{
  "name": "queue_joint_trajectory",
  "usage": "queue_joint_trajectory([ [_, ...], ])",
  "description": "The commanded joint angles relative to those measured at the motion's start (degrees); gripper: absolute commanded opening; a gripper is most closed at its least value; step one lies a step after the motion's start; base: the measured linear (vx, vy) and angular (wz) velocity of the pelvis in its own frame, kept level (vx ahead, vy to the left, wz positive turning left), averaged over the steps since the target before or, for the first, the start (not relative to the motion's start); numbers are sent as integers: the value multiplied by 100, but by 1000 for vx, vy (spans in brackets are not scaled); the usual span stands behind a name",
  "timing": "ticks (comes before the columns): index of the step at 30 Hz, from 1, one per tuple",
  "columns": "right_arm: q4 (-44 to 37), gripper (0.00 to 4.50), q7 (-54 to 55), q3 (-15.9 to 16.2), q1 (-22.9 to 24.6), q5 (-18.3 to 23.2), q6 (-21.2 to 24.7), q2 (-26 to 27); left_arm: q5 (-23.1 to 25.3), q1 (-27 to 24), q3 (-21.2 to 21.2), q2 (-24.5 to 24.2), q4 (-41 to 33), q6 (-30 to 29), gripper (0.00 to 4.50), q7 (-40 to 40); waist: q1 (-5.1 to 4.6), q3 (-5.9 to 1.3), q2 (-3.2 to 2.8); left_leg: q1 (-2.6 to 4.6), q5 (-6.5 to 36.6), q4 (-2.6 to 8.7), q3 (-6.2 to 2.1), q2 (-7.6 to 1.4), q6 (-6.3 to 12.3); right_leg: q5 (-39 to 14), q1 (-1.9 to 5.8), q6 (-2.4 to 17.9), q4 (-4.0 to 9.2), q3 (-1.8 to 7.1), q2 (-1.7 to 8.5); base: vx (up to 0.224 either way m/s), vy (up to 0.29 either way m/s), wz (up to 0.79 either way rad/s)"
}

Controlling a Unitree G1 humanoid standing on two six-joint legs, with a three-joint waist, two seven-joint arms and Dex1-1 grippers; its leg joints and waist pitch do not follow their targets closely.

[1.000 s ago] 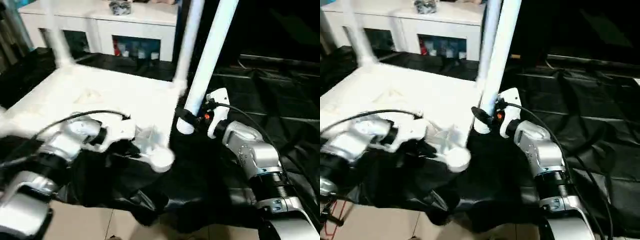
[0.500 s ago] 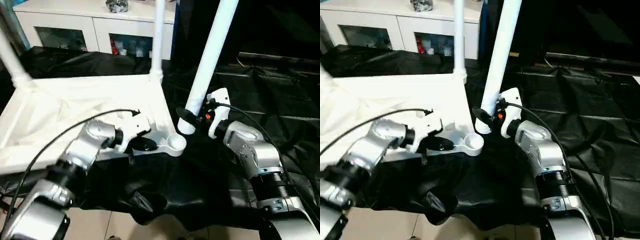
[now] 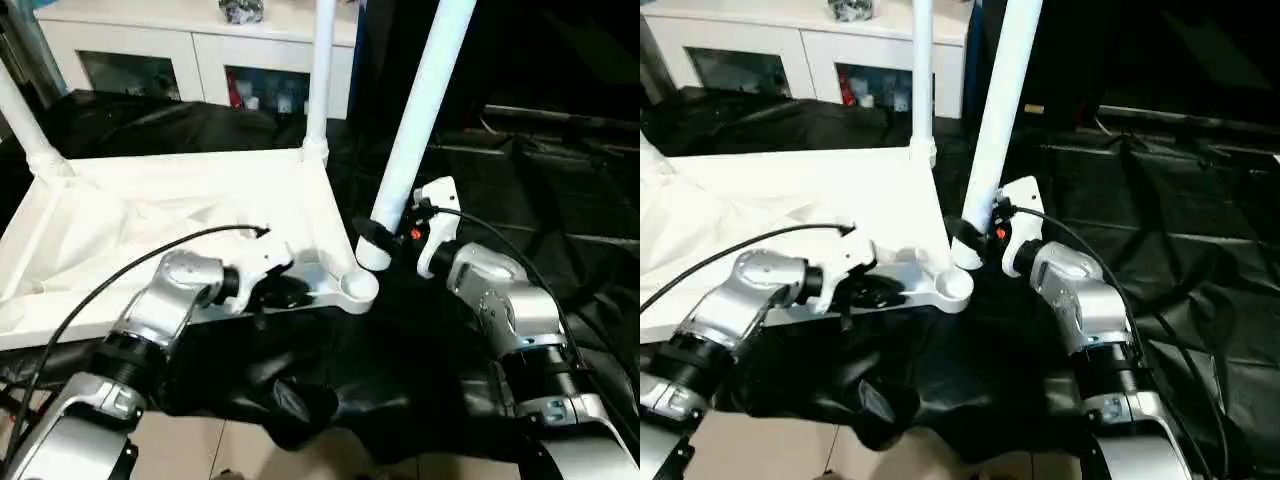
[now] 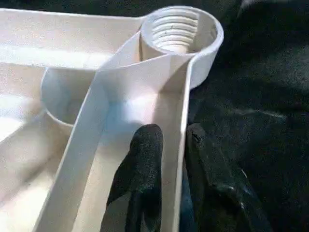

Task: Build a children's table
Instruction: Insert table leg to table base

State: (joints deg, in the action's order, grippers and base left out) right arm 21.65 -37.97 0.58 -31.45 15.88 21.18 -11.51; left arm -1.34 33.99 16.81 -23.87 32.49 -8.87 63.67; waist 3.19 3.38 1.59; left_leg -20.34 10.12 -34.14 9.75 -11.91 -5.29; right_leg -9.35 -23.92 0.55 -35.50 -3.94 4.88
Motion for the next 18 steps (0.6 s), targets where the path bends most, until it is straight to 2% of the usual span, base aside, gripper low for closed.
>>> queue_joint_trajectory([
  [1, -136, 191, -46, 42, 0, 3, 59, -80, 69, 122, -23, -26, 155, 59, 95, 30, 9, -408, -75, 25, 1630, 426, 3, -54, -88, -1700, 320, 1045, 473, 234, 241, 0, 0, 0],
  [4, -169, 191, -89, 63, 22, 2, 82, -95, 15, 210, -45, 46, 450, 268, 95, 177, 10, -400, -70, 25, 1657, 427, 7, -41, -88, -1804, 321, 1013, 490, 232, 241, 0, 0, 0],
  [5, -182, 191, -94, 67, 29, 2, 90, -98, -20, 230, -70, 80, 512, 337, 76, 194, 14, -400, -70, 33, 1677, 427, 6, -42, -92, -1873, 320, 986, 498, 232, 244, 0, 0, 0],
  [10, -220, 191, -143, 93, 42, 0, 128, -114, -58, 372, -30, 181, 809, 434, 48, 376, 27, -405, -72, 35, 1674, 432, 4, -53, -87, -1848, 319, 1008, 500, 233, 255, 0, 0, 0],
  [11, -230, 191, -197, 132, 42, -8, 157, -129, 4, 400, 65, 163, 891, 484, 28, 509, 27, -407, -75, 29, 1651, 436, 1, -59, -85, -1771, 322, 1033, 493, 236, 258, 0, 0, 0],
  [14, -240, 191, -341, 248, 31, -37, 199, -168, 186, 471, 230, 108, 1035, 526, 7, 599, 28, -416, -82, 26, 1569, 436, 1, -65, -77, -1497, 335, 1112, 464, 239, 255, 0, 0, 0],
  [18, -248, 191, -489, 304, -4, 16, 298, -176, 360, 571, 310, 62, 1170, 503, 1, 598, 33, -426, -81, 16, 1396, 430, 9, -60, -38, -1330, 363, 1162, 451, 238, 262, 0, 0, 0],
])
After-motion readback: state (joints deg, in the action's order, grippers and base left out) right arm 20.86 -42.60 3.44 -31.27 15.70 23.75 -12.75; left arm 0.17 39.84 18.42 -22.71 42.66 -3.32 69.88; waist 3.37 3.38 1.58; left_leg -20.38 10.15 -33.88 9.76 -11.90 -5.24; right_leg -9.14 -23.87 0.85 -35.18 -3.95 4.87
